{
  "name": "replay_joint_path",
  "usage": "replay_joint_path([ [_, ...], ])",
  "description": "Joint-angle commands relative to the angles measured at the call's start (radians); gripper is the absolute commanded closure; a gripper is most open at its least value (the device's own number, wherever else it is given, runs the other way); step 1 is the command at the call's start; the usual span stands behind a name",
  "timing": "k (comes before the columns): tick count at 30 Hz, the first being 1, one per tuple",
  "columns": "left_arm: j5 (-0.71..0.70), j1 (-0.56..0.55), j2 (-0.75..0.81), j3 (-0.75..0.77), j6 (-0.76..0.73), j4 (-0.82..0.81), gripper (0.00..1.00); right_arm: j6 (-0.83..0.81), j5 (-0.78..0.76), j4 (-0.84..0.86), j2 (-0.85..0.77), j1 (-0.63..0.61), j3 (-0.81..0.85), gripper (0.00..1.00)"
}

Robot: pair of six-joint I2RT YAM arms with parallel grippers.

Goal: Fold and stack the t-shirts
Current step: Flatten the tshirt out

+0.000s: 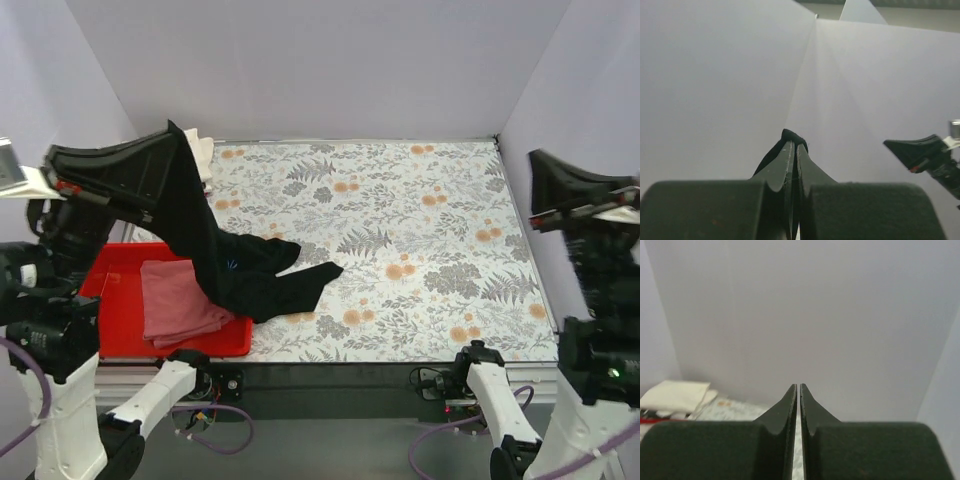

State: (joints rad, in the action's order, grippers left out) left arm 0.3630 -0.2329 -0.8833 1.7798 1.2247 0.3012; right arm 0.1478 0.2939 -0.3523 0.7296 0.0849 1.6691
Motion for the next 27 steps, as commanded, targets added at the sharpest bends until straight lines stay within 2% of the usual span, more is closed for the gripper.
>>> replay_joint_path([
  [1,0.022,0.003,-0.023,-0.182,0.035,-0.008,1.00,0.110,0.143,0.056,-0.019,0.003,-0.328,0.99],
  [2,0.016,0.003,-0.014,-0.276,0.036,-0.017,1.00,0.122,0.171,0.102,-0.038,0.003,-0.406,0.99],
  [3,0.007,0.004,0.009,-0.319,0.041,-0.025,1.00,0.156,0.200,0.130,-0.042,0.003,-0.536,0.99],
  [6,-0.077,0.004,0.046,-0.468,0.048,-0.042,1.00,0.203,0.321,0.246,-0.052,-0.010,-0.771,0.99],
  [9,-0.162,0.004,0.086,-0.565,0.048,-0.034,1.00,0.203,0.260,0.317,-0.056,-0.112,-0.899,0.99],
  [10,-0.221,0.003,0.101,-0.579,0.047,-0.015,1.00,0.200,0.231,0.326,-0.039,-0.155,-0.913,0.99],
  [11,-0.246,0.004,0.107,-0.592,0.042,-0.007,1.00,0.188,0.200,0.338,-0.023,-0.260,-0.927,0.99],
  [13,-0.298,0.004,0.121,-0.629,0.036,0.007,1.00,0.174,0.079,0.343,0.043,-0.385,-0.953,0.99],
  [14,-0.341,0.003,0.132,-0.635,0.027,0.025,1.00,0.155,0.036,0.383,0.072,-0.518,-0.957,0.99],
  [16,-0.387,0.003,0.138,-0.642,0.018,0.050,1.00,0.142,-0.077,0.409,0.160,-0.650,-0.974,0.99],
  [17,-0.400,0.003,0.144,-0.643,0.009,0.068,1.00,0.141,-0.103,0.452,0.186,-0.759,-0.985,0.99],
  [22,-0.482,0.003,0.164,-0.638,-0.021,0.136,1.00,0.156,-0.176,0.654,0.388,-1.040,-1.046,0.92],
  [25,-0.509,0.003,0.173,-0.642,-0.036,0.171,1.00,0.125,-0.231,0.687,0.583,-1.198,-0.982,0.84],
  [27,-0.512,0.003,0.178,-0.648,-0.039,0.183,1.00,0.115,-0.265,0.685,0.667,-1.247,-0.928,0.79],
])
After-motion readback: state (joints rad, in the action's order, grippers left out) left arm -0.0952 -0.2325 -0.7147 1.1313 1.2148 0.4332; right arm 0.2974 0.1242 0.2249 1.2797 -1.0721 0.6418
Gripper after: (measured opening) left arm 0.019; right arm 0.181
